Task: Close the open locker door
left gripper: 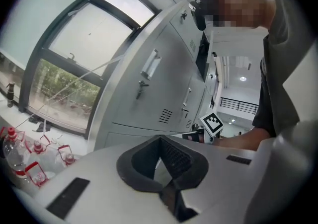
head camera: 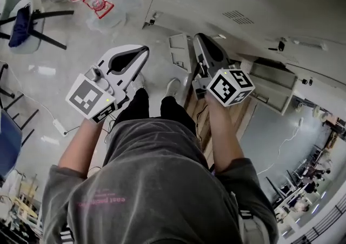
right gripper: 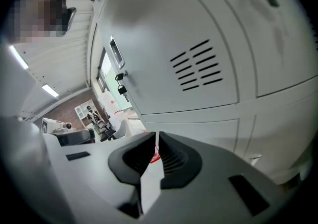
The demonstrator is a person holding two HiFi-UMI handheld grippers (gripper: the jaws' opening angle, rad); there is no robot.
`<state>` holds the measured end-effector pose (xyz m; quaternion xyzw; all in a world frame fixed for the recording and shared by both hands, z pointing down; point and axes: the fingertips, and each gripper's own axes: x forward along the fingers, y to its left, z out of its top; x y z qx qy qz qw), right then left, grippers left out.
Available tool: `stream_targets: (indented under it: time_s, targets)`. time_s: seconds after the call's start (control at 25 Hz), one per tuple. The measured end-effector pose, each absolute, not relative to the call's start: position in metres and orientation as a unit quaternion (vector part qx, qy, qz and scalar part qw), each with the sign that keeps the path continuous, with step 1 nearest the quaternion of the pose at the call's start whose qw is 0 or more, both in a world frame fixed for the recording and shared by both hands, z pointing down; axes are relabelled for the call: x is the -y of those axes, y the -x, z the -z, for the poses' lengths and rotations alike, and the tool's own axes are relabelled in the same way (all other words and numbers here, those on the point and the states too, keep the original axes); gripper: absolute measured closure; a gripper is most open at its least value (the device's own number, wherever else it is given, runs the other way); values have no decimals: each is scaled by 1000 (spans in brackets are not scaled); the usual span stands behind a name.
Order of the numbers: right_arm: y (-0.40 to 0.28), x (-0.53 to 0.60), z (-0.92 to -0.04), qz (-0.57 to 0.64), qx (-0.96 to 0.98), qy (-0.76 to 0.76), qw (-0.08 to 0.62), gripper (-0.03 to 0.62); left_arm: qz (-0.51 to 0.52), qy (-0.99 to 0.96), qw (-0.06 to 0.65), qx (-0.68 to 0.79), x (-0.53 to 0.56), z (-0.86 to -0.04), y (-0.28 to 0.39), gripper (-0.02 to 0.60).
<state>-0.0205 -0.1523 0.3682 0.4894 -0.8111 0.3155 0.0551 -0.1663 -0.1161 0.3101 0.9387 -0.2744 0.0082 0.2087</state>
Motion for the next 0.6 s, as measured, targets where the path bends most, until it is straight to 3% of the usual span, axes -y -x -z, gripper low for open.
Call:
stream_targets:
  time_s: [0.6]
  targets:
    - [-223,32,-341,-297,748,-593,-25,560,-51,-972,153,173,35,-264,-57,574]
